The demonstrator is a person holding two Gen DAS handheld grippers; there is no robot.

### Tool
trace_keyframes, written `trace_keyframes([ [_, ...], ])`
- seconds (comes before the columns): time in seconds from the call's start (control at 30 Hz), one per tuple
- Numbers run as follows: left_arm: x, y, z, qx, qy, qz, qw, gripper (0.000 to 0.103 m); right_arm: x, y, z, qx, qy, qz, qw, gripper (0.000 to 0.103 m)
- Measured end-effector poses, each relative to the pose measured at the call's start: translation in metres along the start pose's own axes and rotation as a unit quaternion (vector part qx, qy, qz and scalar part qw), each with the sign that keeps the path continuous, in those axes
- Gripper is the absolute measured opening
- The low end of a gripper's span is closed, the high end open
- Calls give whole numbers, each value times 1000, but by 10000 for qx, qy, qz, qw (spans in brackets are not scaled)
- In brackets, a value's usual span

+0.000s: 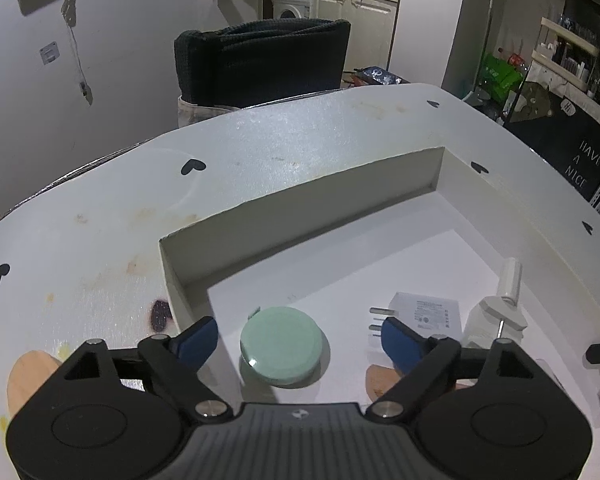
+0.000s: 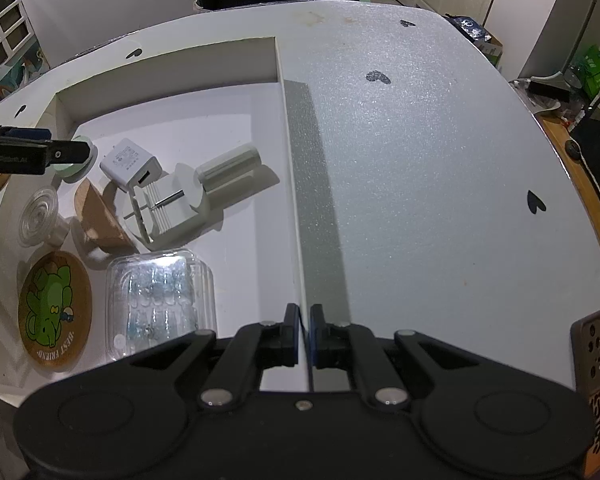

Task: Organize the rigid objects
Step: 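Carry the mint-green piece with the left gripper into the tray, release, then move the left gripper back to the light wooden round disc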

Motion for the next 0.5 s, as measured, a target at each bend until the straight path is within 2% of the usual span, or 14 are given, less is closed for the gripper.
trace_keyframes([
  [0.5, 33, 0, 4, 219, 144, 284, 9993, 103, -6, 3, -1, -7, 33, -46, 10000, 7],
])
Point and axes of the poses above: each gripper's, at about its wrist camera, not at the fingertips, and x roughly against the way its jaws point, z to its right, y to its underside, the point moved 6 cm from there along -x, roughly the way its jaws point, and after that the axes turned 3 degrees about x, right-handed, at the moved point
